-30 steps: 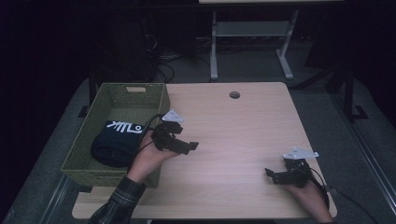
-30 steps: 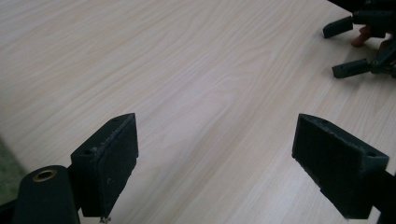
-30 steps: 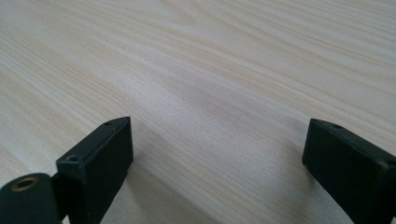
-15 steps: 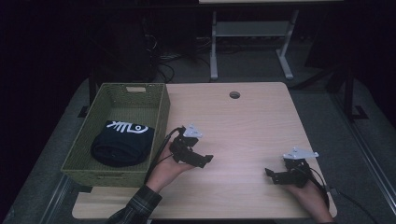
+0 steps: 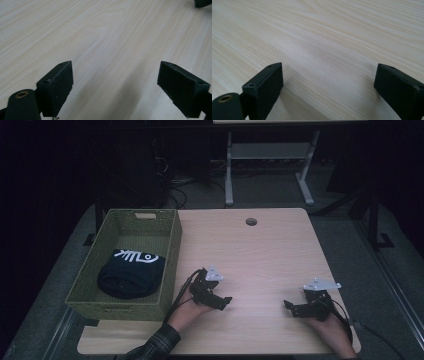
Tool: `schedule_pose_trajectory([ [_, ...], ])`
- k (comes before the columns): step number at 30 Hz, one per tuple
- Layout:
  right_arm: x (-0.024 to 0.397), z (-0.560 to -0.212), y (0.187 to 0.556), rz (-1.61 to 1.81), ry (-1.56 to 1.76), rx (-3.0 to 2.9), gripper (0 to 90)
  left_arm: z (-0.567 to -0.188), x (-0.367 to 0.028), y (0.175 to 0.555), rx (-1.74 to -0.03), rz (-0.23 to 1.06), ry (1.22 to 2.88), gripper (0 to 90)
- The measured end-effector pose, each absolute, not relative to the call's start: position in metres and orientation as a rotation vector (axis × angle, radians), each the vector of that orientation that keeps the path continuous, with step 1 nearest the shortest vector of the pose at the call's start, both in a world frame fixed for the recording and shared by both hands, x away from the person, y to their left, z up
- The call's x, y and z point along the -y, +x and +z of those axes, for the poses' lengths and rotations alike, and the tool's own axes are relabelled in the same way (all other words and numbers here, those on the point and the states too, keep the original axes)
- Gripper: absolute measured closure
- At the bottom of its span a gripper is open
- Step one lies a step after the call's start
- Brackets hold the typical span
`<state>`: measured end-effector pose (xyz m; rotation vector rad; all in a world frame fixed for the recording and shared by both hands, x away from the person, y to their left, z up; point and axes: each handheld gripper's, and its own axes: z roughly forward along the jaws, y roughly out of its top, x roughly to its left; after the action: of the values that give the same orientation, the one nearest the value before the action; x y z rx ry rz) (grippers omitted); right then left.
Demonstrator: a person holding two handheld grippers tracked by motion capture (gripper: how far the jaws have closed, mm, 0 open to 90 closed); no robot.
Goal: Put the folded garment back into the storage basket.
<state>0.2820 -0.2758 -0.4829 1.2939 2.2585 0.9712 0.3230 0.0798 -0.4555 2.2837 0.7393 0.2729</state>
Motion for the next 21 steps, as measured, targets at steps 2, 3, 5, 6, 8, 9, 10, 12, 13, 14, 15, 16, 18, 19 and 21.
schedule_pose_trajectory([
  [2,0.276,-0.483,0.282,0.971,1.293,-2.259,8.3,-0.46,-0.08,0.322,-0.745,0.299,2.277,12.8],
  [3,0.276,-0.483,0.282,0.971,1.293,-2.259,8.3,-0.463,-0.081,0.323,-0.749,0.304,2.274,12.8],
  [5,0.276,-0.483,0.282,0.971,1.294,-2.259,8.3,-0.467,-0.081,0.324,-0.756,0.304,2.28,12.7],
  [6,0.276,-0.483,0.282,0.971,1.295,-2.258,8.3,-0.469,-0.082,0.324,-0.755,0.31,2.278,12.7],
  [8,0.276,-0.483,0.282,0.971,1.295,-2.259,8.3,-0.472,-0.082,0.324,-0.761,0.32,2.27,12.7],
  [9,0.276,-0.483,0.282,0.971,1.295,-2.258,8.3,-0.473,-0.083,0.325,-0.76,0.323,2.269,12.7],
  [10,0.276,-0.483,0.282,0.971,1.295,-2.259,8.3,-0.475,-0.083,0.325,-0.757,0.332,2.272,12.7],
  [12,0.276,-0.483,0.282,0.97,1.296,-2.259,8.3,-0.477,-0.084,0.326,-0.753,0.342,2.257,12.7],
  [13,0.276,-0.483,0.282,0.971,1.296,-2.259,8.3,-0.477,-0.085,0.326,-0.749,0.337,2.252,12.7],
  [14,0.276,-0.483,0.282,0.97,1.295,-2.259,8.3,-0.478,-0.086,0.326,-0.75,0.33,2.25,12.7],
  [15,0.276,-0.483,0.282,0.97,1.295,-2.259,8.3,-0.478,-0.086,0.326,-0.751,0.325,2.245,12.7],
  [16,0.276,-0.483,0.282,0.97,1.296,-2.259,8.3,-0.478,-0.087,0.327,-0.752,0.326,2.243,12.7],
  [18,0.276,-0.483,0.282,0.97,1.296,-2.259,8.3,-0.478,-0.087,0.326,-0.749,0.328,2.243,12.7],
  [19,0.276,-0.483,0.282,0.97,1.295,-2.259,8.3,-0.478,-0.087,0.326,-0.746,0.328,2.245,12.7],
  [21,0.276,-0.483,0.282,0.97,1.295,-2.259,8.3,-0.478,-0.087,0.326,-0.747,0.325,2.243,12.7],
])
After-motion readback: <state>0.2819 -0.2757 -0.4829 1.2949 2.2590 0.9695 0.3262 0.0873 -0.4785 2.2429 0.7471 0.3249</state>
